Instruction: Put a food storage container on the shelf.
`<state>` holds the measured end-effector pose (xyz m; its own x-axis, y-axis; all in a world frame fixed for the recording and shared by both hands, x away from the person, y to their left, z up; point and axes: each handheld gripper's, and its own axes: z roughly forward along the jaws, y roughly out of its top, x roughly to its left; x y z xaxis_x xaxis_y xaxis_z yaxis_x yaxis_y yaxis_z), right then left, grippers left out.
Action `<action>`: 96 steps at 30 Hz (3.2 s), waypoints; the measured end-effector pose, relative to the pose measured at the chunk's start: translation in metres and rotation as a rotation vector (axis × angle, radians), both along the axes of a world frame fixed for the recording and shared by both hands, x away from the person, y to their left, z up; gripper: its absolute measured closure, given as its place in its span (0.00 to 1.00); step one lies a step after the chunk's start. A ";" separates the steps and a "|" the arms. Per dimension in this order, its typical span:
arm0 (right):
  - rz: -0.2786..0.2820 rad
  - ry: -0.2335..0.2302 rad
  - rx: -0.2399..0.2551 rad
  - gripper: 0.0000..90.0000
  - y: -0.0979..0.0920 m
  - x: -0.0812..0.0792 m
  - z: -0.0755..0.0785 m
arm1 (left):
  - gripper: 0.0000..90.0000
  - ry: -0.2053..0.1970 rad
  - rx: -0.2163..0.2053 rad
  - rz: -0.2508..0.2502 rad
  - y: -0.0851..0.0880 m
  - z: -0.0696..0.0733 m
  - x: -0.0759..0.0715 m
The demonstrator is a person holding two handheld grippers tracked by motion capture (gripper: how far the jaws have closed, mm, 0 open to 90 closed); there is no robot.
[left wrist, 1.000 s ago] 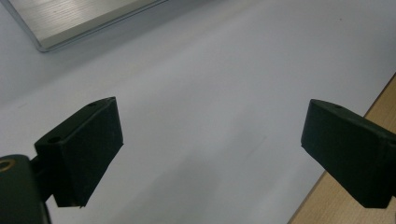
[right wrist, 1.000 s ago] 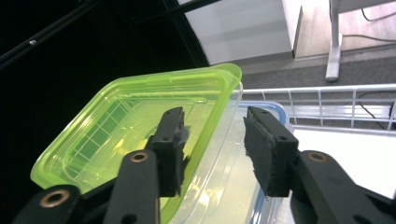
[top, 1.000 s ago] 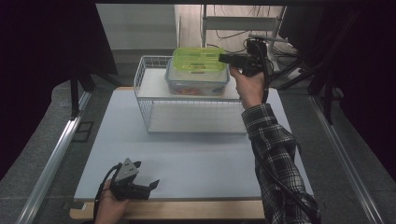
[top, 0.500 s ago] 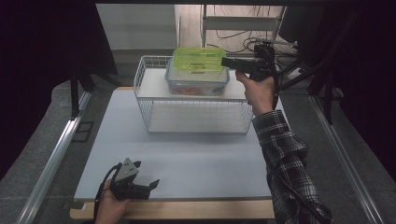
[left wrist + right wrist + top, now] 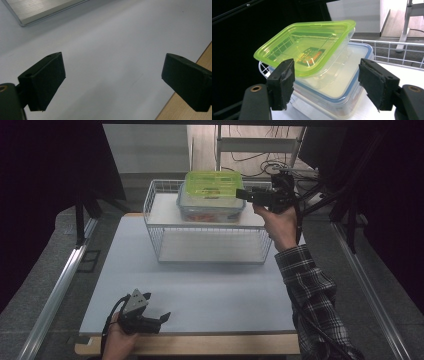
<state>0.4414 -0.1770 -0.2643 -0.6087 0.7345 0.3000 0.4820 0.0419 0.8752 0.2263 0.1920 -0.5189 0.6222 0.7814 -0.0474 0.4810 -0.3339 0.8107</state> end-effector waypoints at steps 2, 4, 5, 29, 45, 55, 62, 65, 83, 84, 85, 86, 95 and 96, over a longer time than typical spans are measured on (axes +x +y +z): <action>0.010 0.001 -0.005 0.31 0.000 -0.001 -0.001 | 0.06 0.001 0.000 0.000 0.000 0.000 0.000; 0.016 -0.001 -0.007 0.30 -0.001 -0.003 -0.003 | 0.06 0.002 0.001 -0.001 0.000 0.000 0.000; 0.020 -0.001 -0.007 0.30 -0.001 -0.003 -0.003 | 0.06 0.002 0.000 -0.001 0.000 0.000 0.000; 0.084 -0.065 -0.058 0.20 0.004 -0.025 -0.019 | 0.05 0.004 0.004 -0.004 -0.001 -0.001 0.000; 0.108 -0.083 -0.098 0.14 0.007 -0.038 -0.032 | 0.05 0.010 -0.001 -0.007 -0.001 -0.001 0.001; 0.122 -0.078 -0.119 0.12 0.008 -0.044 -0.044 | 0.05 0.011 -0.001 -0.009 -0.001 -0.002 0.001; 0.127 -0.081 -0.126 0.10 0.007 -0.048 -0.049 | 0.05 0.010 -0.003 -0.009 -0.001 -0.002 0.001; 0.129 -0.090 -0.141 0.09 0.007 -0.051 -0.051 | 0.05 0.011 -0.001 -0.009 -0.001 -0.002 0.001; 0.159 -0.100 -0.183 0.06 0.003 -0.063 -0.069 | 0.05 0.012 -0.005 -0.010 -0.001 -0.002 0.001; 0.161 -0.102 -0.189 0.06 0.003 -0.064 -0.070 | 0.05 0.012 -0.004 -0.010 -0.001 -0.002 0.001; 0.164 -0.104 -0.192 0.05 0.003 -0.065 -0.072 | 0.05 0.012 -0.004 -0.010 -0.001 -0.002 0.001; 0.166 -0.103 -0.192 0.05 0.003 -0.066 -0.073 | 0.05 0.011 -0.004 -0.010 -0.001 -0.002 0.001; 0.173 -0.114 -0.217 0.03 0.003 -0.073 -0.081 | 0.05 0.011 -0.004 -0.010 -0.001 -0.002 0.001; 0.175 -0.112 -0.220 0.03 0.003 -0.074 -0.082 | 0.05 0.011 -0.004 -0.010 -0.001 -0.002 0.001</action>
